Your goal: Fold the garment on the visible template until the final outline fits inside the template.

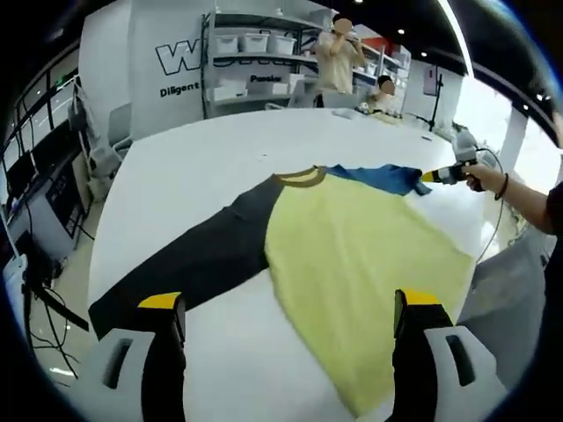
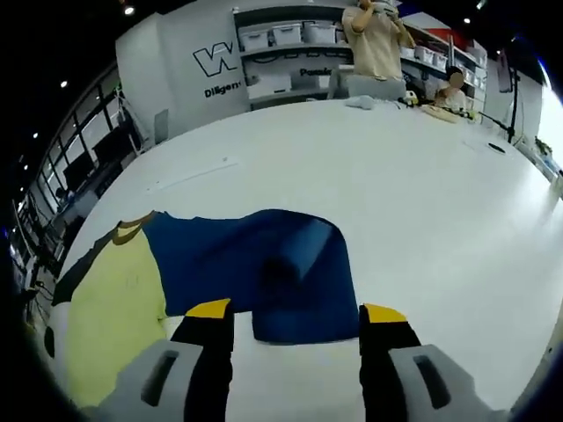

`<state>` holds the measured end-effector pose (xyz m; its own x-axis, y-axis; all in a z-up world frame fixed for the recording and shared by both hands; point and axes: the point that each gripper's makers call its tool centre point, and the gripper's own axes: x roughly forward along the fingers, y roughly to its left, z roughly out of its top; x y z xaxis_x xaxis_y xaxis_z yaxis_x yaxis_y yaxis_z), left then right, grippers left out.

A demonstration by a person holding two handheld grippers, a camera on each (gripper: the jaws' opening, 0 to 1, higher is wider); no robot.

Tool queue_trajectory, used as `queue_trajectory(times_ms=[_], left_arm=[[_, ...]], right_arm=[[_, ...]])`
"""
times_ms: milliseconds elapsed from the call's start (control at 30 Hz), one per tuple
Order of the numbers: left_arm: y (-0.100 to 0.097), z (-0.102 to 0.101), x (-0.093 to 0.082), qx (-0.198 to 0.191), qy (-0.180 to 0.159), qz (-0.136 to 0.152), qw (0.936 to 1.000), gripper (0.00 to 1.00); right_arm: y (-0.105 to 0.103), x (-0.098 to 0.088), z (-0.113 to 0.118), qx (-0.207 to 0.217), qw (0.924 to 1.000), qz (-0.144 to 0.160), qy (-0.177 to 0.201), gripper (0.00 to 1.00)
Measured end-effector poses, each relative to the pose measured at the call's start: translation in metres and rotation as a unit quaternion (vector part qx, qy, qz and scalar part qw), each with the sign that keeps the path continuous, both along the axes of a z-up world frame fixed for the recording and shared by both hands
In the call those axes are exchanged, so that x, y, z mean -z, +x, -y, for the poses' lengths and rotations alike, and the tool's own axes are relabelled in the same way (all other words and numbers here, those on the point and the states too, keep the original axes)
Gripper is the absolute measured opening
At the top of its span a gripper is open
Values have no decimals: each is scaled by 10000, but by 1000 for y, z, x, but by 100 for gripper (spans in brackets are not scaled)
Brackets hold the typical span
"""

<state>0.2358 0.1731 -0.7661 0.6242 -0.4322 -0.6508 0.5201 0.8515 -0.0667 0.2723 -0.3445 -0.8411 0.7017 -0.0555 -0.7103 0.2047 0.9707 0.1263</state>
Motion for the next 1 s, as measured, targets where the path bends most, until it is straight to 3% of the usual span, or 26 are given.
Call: queue_trajectory(times_ms=[200, 300, 333, 400, 633, 700, 767, 800, 833, 867, 1000], left_arm=[[-13, 7, -2, 39, -37, 21, 10000, 99], [-15, 6, -3, 32, -21, 24, 10000, 99], [-18, 4, -5, -23, -17, 45, 10000, 99], [-19, 3, -5, -45, -31, 51, 10000, 99], [-29, 3, -3, -21, -4, -20, 10000, 97], [-31, 4, -4, -28, -44, -9, 10000, 97], [-31, 4, -4, -32, -58, -12, 10000, 97], [-32, 5, -3, -46, -86, -42, 9999, 97], [-33, 5, -2, -60, -115, -71, 9999, 97], [-34, 5, -1, -73, -109, -102, 9999, 96], [-36, 8, -2, -1, -94, -77, 9999, 96]], right_arm=[[-2, 9, -2, -89, 9999, 15, -84, 52], [-2, 12, -2, -115, 9998, 8, -180, 43], [-3, 17, -1, -200, 9989, 1, -422, 40], [-4, 19, -1, -236, 9984, -9, -512, 39], [3, 21, -9, -492, 9960, 216, -708, 31], [4, 21, -9, -498, 9957, 205, -753, 25], [4, 21, -9, -515, 9954, 197, -788, 10], [2, 22, -5, -717, 9908, 89, -1148, 2], [0, 22, -1, -918, 9843, -19, -1505, 0], [0, 22, 3, -929, 9825, -22, -1615, 0], [1, 22, 5, -826, 9869, -43, -1385, 0]])
